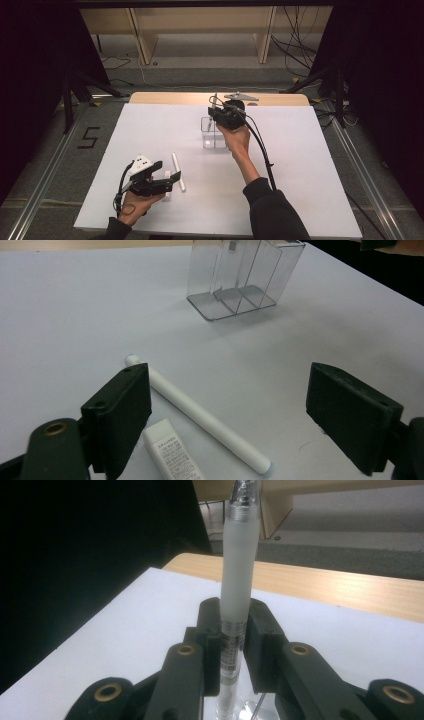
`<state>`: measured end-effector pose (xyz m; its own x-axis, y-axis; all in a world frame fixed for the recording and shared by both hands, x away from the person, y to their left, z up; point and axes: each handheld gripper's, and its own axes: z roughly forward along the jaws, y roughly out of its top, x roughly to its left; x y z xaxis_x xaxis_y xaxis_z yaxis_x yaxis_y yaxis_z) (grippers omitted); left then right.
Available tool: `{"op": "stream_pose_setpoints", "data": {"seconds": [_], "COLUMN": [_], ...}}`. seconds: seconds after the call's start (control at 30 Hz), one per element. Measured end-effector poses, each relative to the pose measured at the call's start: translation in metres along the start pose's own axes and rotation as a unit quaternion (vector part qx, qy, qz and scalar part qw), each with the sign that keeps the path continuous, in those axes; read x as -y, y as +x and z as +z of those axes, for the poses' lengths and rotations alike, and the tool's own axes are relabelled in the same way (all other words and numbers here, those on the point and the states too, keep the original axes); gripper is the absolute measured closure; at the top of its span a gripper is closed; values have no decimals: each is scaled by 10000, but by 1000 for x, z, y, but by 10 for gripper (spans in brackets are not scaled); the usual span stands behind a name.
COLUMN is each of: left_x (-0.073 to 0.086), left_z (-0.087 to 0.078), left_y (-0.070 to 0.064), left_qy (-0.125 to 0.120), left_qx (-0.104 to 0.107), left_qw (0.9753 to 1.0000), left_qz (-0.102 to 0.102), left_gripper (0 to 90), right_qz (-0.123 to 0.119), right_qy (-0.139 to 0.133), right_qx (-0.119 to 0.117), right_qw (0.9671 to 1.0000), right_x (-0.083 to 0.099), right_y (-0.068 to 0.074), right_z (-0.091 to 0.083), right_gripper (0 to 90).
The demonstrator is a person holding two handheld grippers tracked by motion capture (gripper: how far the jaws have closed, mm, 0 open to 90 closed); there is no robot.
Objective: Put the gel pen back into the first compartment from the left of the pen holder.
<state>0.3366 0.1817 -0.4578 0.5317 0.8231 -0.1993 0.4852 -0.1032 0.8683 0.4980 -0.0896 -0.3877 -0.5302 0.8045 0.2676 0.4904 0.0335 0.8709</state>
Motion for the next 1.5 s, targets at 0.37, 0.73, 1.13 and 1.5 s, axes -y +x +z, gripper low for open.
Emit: {"op": "stream_pose_setpoints", "data": {"seconds": [0.37,0.73,1.13,1.5], "left_x": [1,1,1,1], "left_z": [-2,-2,-5,-8], "left_y": [1,2,4,6], "left_qy": [-34,-52,-90,-99], "left_qx": [-11,-20,-74,-92], "left_qw": [10000,10000,9999,9999], "left_qz": [-6,-26,-39,-57], "left_gripper": [173,173,168,162], "right_qz": [-1,-83,71,-466], "right_qy": [101,250,120,287], "right_qx": [17,84,-13,-247], "right_qw": [9999,9996,9999,9982], "right_x": [2,6,0,6], "right_y": [-1,-1,1,34], "right_z": [4,10,1,-20], "right_gripper": [789,787,386,294]}}
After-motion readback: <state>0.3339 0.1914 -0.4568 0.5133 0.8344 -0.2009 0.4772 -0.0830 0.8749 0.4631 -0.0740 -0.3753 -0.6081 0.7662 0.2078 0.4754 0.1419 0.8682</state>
